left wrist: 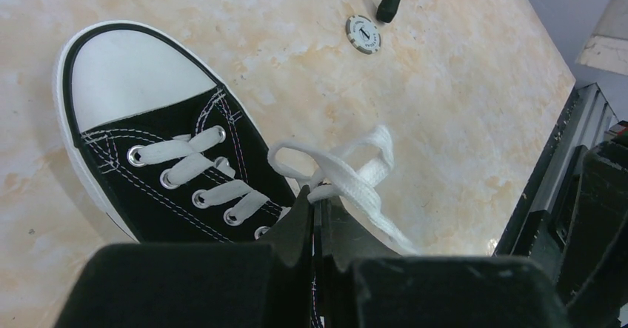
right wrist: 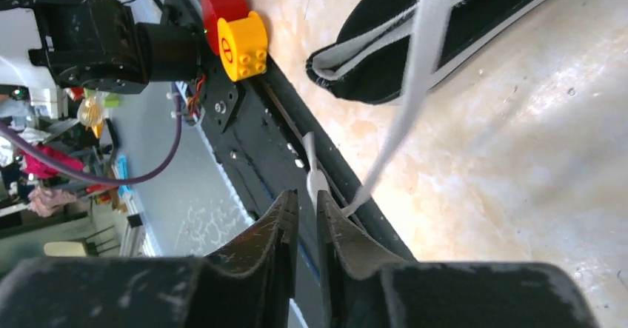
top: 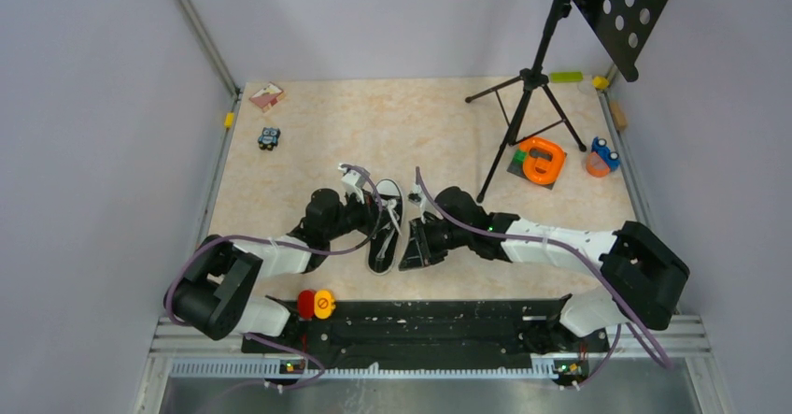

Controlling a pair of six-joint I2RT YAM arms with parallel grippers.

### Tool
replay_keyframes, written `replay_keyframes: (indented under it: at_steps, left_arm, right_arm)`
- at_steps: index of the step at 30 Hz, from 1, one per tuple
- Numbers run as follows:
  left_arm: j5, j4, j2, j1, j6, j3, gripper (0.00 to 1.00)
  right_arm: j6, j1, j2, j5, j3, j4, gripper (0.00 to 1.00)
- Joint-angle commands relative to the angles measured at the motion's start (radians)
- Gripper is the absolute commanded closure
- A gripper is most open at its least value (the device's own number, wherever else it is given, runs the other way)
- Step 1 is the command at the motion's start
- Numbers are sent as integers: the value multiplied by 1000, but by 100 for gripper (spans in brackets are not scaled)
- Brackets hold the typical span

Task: Tie the shoes
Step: Wrap the shoelace around the shoelace.

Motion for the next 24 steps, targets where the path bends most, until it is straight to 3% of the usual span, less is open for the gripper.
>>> replay_keyframes:
  at_steps: [1,5,8,15,24]
  left_arm:
    - [9,18,-17,3,19,25,100]
    - [14,9,-19,3,29,24,100]
    - [19,5,-24,3,36,22,100]
    - [31,-4,-37,4,38,12,100]
    - [19,5,-54,4,31,-8,100]
  right_arm:
    - [-21,9,-14,82,2,17,76]
    - [-24,-14,-33,127,19,9,57]
    - [-29,-56,-54,139,26,-21,53]
    - [15,-178,-74,217,35,35,58]
    - [6,-194,105,199,148,67,68]
